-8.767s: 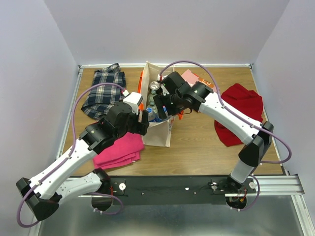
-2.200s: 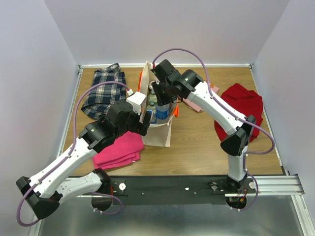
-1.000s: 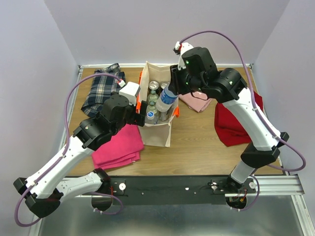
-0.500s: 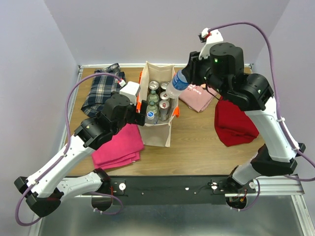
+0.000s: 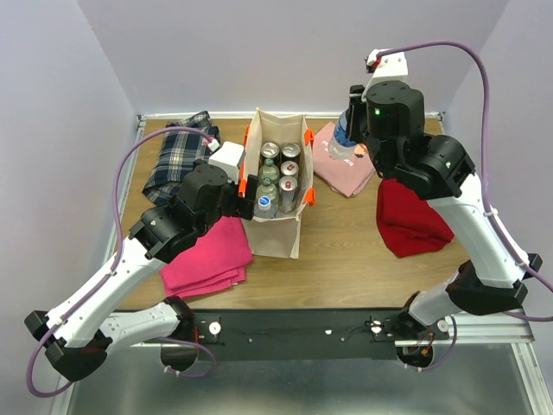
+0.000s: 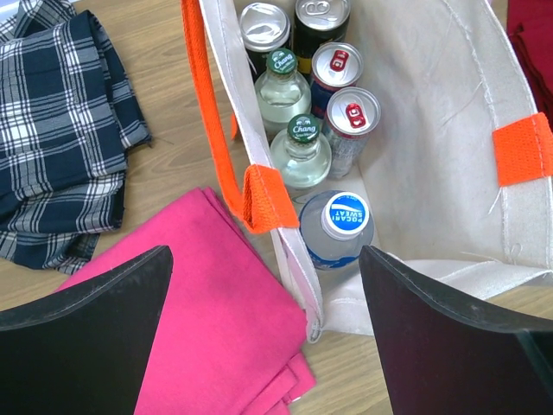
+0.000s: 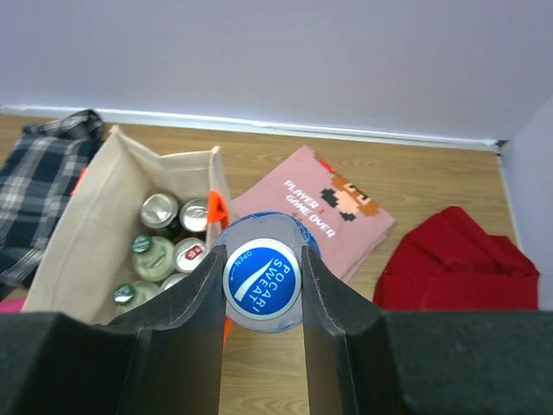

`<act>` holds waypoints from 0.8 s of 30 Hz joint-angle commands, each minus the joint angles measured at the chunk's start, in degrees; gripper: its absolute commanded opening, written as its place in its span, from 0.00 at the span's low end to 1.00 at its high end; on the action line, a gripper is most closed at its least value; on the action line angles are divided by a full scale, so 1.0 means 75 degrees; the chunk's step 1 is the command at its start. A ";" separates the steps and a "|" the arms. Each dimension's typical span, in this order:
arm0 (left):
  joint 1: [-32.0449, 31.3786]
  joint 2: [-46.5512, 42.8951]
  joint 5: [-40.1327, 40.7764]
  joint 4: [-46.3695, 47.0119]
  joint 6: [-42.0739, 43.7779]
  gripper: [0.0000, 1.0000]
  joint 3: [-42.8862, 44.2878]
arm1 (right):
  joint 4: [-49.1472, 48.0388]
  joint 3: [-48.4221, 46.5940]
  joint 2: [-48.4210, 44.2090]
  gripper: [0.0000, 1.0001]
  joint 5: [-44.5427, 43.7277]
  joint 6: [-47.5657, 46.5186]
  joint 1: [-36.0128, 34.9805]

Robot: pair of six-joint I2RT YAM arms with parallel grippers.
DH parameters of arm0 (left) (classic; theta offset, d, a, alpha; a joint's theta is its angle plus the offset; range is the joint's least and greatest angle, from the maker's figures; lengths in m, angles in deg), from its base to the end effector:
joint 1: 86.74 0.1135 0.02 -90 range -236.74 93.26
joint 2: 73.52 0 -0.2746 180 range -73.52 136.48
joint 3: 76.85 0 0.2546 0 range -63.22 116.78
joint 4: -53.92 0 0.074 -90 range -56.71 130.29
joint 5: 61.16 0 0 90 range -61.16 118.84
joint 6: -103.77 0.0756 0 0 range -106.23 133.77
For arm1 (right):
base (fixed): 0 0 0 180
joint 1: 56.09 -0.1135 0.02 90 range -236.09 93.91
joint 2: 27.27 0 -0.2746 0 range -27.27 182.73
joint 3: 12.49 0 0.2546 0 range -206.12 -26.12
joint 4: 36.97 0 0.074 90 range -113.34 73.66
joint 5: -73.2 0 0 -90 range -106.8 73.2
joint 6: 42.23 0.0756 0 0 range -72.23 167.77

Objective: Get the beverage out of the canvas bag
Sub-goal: Take out the drink from the canvas bag, then place the drink at the center of the board.

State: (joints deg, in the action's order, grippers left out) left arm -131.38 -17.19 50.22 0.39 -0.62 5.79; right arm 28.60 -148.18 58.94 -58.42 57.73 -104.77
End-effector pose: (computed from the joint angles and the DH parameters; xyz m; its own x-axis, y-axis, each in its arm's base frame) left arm 0.1790 -0.1381 0.3888 -0.4205 0.0900 -0.9028 0.3295 0.9423 -0.0595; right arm 0.2310 0.1867 0.5449 -0.2045 -0.0367 -0.9782 -0.1063 0.9942 -0.0151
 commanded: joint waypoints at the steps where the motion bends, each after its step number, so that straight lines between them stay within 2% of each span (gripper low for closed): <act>1: -0.0024 -0.0035 0.0231 -0.0165 0.0056 0.99 0.0161 | -0.1301 0.0417 -0.0444 0.01 -0.1469 -0.0004 -0.0013; 5: -0.0024 -0.0023 0.0160 -0.0129 0.0044 0.99 0.0232 | -0.1137 0.0828 -0.0585 0.01 -0.1271 0.0441 0.0384; 9: -0.0024 0.0035 0.0078 -0.0176 0.0056 0.99 0.0267 | -0.0727 0.1273 -0.0573 0.01 0.0365 0.1050 0.1497; 14: -0.0024 -0.0011 0.0090 -0.0176 0.0044 0.99 0.0255 | -0.1112 0.2457 -0.0714 0.01 0.1669 0.1250 0.2400; 18: -0.0024 -0.0035 0.0113 -0.0211 -0.0015 0.99 0.0267 | -0.1604 0.3184 -0.0749 0.01 0.2805 0.1216 0.2753; 24: -0.0024 -0.0012 0.0137 -0.0235 -0.0015 0.99 0.0255 | -0.1885 0.3606 -0.0480 0.01 0.3393 0.1145 0.2765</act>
State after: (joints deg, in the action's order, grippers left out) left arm -131.38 -17.06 50.31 -0.70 -0.64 6.38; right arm 25.52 -121.10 56.63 -38.91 65.53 -83.99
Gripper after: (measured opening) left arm 0.988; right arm 0.412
